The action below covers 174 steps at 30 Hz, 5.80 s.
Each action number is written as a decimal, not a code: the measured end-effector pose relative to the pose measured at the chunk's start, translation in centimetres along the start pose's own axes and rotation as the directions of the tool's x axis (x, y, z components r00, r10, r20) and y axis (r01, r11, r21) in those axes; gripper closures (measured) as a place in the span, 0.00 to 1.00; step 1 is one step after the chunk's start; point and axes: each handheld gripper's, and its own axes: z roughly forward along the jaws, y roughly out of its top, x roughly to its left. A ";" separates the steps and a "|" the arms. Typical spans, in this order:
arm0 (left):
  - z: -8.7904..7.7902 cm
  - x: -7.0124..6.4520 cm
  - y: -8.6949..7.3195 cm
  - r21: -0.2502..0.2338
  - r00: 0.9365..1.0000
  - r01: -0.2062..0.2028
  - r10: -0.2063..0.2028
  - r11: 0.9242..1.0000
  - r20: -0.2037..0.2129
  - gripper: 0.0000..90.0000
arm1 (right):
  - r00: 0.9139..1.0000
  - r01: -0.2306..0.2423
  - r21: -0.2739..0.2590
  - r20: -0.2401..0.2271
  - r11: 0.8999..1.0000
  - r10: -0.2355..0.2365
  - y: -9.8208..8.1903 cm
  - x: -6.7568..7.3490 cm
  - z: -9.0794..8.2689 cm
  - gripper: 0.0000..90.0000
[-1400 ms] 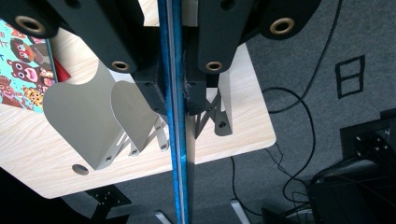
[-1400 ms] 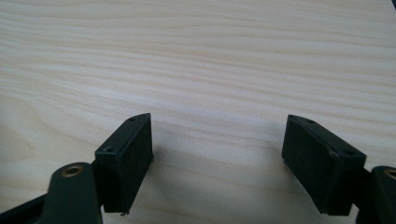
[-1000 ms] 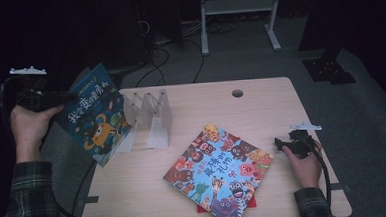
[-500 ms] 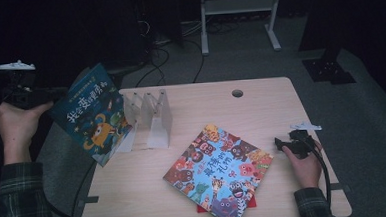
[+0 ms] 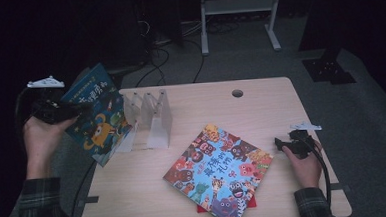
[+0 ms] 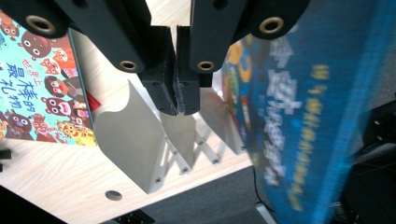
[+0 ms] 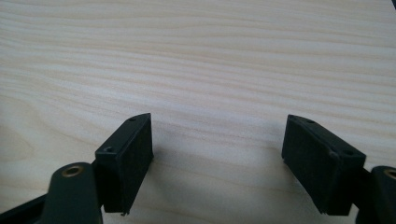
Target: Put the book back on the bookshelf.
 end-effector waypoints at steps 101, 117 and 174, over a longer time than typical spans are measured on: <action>17.7 -15.9 -14.7 0.132 0.913 -0.121 0.058 0.984 0.404 0.13 | 0.912 0.219 -0.078 -0.338 0.973 -0.232 -0.5 7.0 -4.4 0.57; 17.5 -15.6 -14.6 0.120 0.917 -0.111 0.055 0.987 0.396 0.12 | 0.721 0.385 -0.073 -0.598 0.920 -0.350 -4.8 10.6 -9.3 0.94; 23.3 -11.8 -11.7 0.258 0.844 -0.092 -0.063 0.962 0.532 0.03 | 0.705 0.424 -0.114 -0.582 0.899 -0.406 -3.7 13.9 -8.1 0.92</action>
